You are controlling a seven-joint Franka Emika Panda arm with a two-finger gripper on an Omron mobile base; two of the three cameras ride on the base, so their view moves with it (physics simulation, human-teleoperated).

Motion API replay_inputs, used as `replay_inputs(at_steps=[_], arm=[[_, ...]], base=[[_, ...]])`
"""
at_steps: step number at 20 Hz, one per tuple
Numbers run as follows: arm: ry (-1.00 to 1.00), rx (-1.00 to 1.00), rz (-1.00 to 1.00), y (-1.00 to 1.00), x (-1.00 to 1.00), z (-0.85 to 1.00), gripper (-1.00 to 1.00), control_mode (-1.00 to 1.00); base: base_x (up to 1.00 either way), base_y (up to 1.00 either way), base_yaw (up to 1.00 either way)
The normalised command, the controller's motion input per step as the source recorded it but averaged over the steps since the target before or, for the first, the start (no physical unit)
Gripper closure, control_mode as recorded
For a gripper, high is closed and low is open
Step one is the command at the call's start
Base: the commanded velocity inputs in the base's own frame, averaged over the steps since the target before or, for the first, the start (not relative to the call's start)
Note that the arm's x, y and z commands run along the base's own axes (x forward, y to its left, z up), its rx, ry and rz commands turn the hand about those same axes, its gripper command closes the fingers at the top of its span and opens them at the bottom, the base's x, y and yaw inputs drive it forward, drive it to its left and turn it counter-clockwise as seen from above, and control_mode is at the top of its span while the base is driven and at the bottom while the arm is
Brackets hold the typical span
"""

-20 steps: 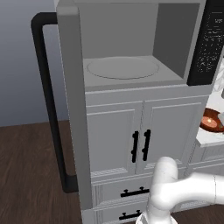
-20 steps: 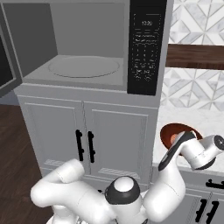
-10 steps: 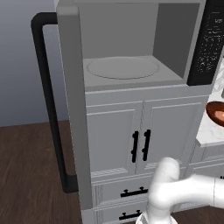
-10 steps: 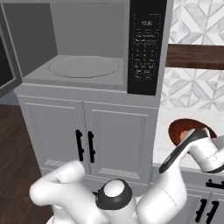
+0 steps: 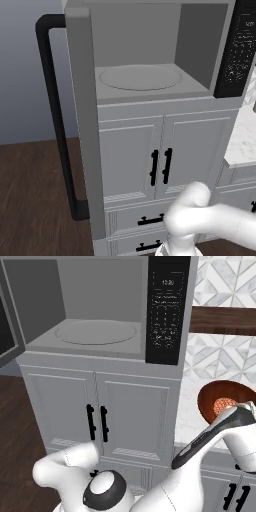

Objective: Open the microwave, place the bowl with waffle inside the microwave, then close the microwave door and turn it on.

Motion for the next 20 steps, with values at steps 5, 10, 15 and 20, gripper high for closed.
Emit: replay_inputs(at_steps=[5, 10, 15, 20], arm=[[-0.17, -0.13, 0.03, 0.76, -0.67, 0.87, 1.00, -1.00], [-0.15, -0.22, 0.05, 1.00, -0.28, 0.63, 1.00, -1.00], [-0.12, -0.17, 0.05, 1.00, -0.14, 0.64, 1.00, -1.00], [-0.01, -0.15, 0.13, 1.00, 0.00, 0.28, 1.00, -1.00]], base=[[0.00, 0.00, 0.00], [0.00, 0.00, 0.00], [0.00, 0.00, 0.00], [0.00, 0.00, 0.00]])
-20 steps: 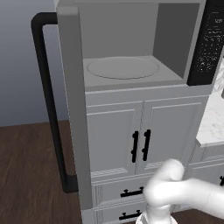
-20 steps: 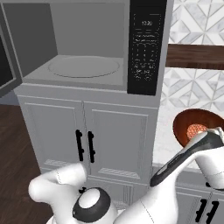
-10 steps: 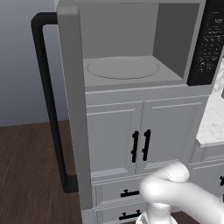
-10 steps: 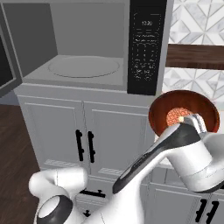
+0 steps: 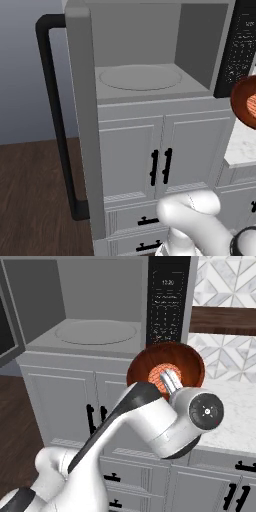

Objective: Open the microwave, place the bowl with waffle inside the microwave, then close the microwave door and turn it on.

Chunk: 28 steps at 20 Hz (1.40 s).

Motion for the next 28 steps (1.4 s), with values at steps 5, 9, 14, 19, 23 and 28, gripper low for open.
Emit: replay_inputs(at_steps=[5, 9, 14, 19, 23, 28], arm=[[0.02, -0.08, 0.18, 1.00, 0.05, 0.22, 1.00, -1.00], [0.19, 0.00, 0.15, 1.00, 0.31, 0.09, 1.00, -1.00], [0.14, 0.00, 0.06, 0.97, 0.40, 0.12, 1.00, -1.00], [0.05, 0.05, 0.00, 0.75, 0.46, 0.38, 1.00, -1.00], [0.00, 0.08, -0.06, 0.54, 0.71, 0.38, 1.00, -1.00], [0.00, 0.16, -0.14, 0.22, 0.73, 0.32, 1.00, -1.00]], base=[[0.00, 0.00, 0.00], [0.00, 0.00, 0.00], [0.00, 0.00, 0.00], [0.00, 0.00, 0.00], [0.00, 0.00, 0.00], [0.00, 0.00, 0.00]])
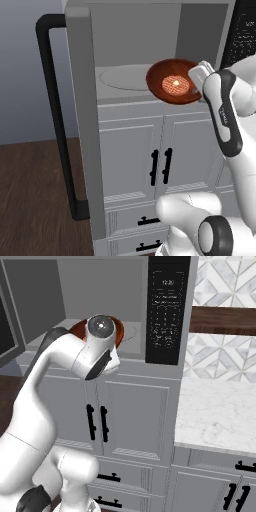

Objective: Open the microwave, place the bowl with waffle inside the microwave, then close the microwave door and turn it on.

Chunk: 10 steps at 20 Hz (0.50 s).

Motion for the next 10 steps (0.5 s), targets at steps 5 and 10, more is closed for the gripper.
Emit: replay_inputs(at_steps=[5, 10], arm=[[0.00, 0.19, -0.10, 0.30, 0.44, 0.16, 1.00, -1.00], [0.00, 0.15, -0.06, 0.42, 0.36, 0.04, 1.00, -1.00]], base=[[0.00, 0.00, 0.00], [0.00, 0.00, 0.00]])
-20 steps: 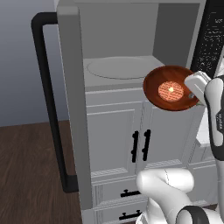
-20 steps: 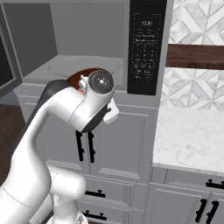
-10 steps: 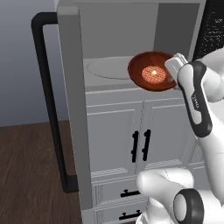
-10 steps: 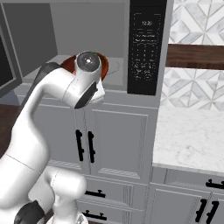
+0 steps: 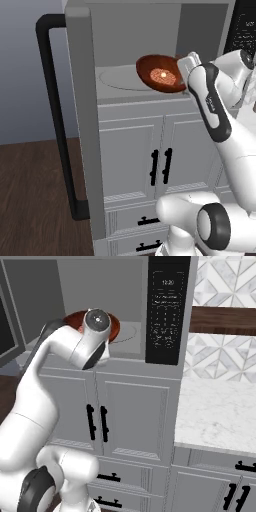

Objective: Open the microwave, place the bowl with waffle inside the microwave, then close the microwave door and turn it on.

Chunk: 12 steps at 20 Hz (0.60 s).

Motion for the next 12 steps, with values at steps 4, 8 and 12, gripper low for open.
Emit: replay_inputs(at_steps=[4, 8, 12], arm=[[0.00, 0.00, -0.07, 0.47, 0.57, 0.07, 1.00, -1.00], [0.01, 0.00, -0.01, 0.29, 0.52, 0.19, 1.00, -1.00], [0.02, 0.00, 0.00, 0.18, 0.54, 0.13, 1.00, -1.00]], base=[[0.00, 0.00, 0.00], [0.00, 0.00, 0.00], [0.00, 0.00, 0.00]])
